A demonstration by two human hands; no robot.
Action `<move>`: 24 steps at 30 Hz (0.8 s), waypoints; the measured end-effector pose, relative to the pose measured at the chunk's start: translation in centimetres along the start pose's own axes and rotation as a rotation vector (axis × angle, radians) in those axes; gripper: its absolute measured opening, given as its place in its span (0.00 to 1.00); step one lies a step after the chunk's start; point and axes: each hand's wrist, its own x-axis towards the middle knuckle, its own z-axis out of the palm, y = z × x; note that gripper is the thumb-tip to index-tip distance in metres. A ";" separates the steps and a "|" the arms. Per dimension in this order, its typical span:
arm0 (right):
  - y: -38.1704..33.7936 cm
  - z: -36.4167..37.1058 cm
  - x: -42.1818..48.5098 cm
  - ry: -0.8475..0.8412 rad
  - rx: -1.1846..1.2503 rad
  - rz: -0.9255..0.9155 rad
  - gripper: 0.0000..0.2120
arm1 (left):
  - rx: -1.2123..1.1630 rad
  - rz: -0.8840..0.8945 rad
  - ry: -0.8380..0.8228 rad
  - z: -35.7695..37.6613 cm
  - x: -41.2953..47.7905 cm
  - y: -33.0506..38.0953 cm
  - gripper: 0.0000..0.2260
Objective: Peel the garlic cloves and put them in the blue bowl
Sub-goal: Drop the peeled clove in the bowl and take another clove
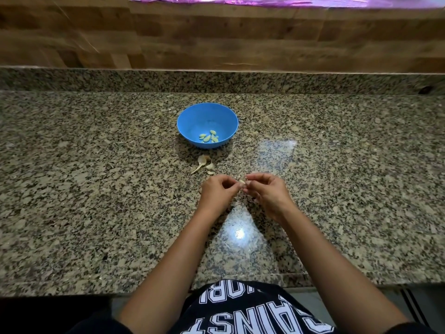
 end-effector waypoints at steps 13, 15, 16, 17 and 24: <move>1.0 -0.6 0.8 0.123 -0.347 -0.015 0.03 | 0.063 -0.042 0.012 -1.0 0.1 -1.8 0.04; 1.1 -0.6 1.0 0.157 -0.434 -0.042 0.01 | 0.151 0.008 -0.007 -1.0 0.1 -1.8 0.05; 1.2 -0.6 1.0 0.171 -0.476 -0.064 0.01 | 0.191 0.037 -0.011 -0.9 0.2 -1.8 0.05; 1.2 -0.6 1.1 0.185 -0.525 -0.094 0.03 | 0.231 0.068 -0.008 -0.7 0.3 -1.8 0.04; 0.7 -0.5 2.2 0.197 -0.716 -0.139 0.07 | 0.516 0.279 -0.109 1.0 2.9 -0.7 0.13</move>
